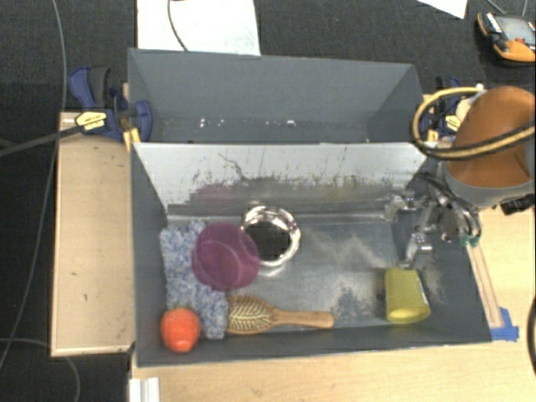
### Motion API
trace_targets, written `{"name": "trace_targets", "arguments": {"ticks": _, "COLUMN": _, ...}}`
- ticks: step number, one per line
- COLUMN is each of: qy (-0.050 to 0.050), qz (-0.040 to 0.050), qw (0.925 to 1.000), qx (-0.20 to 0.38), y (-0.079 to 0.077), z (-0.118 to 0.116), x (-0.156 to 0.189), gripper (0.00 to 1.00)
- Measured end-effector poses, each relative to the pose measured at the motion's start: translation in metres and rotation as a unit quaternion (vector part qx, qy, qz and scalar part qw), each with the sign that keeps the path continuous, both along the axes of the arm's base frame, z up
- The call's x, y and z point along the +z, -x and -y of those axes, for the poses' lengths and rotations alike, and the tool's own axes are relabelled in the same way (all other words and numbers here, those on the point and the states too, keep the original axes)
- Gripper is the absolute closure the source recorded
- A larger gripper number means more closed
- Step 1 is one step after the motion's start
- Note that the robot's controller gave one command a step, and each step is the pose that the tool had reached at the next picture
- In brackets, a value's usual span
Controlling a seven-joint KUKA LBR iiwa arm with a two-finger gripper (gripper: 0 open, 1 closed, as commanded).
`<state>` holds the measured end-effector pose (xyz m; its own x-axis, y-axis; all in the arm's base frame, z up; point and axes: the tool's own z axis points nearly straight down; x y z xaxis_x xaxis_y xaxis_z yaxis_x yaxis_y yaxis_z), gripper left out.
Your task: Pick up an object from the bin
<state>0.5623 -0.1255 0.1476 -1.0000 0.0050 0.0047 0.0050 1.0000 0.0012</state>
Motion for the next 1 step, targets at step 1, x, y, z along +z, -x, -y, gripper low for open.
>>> {"name": "trace_targets", "arguments": {"ticks": 1, "qy": 0.001, "qz": 0.0038, "qw": 1.0, "qx": 0.003, "y": -0.002, "z": -0.0005, "x": 0.0045, "gripper": 0.0}}
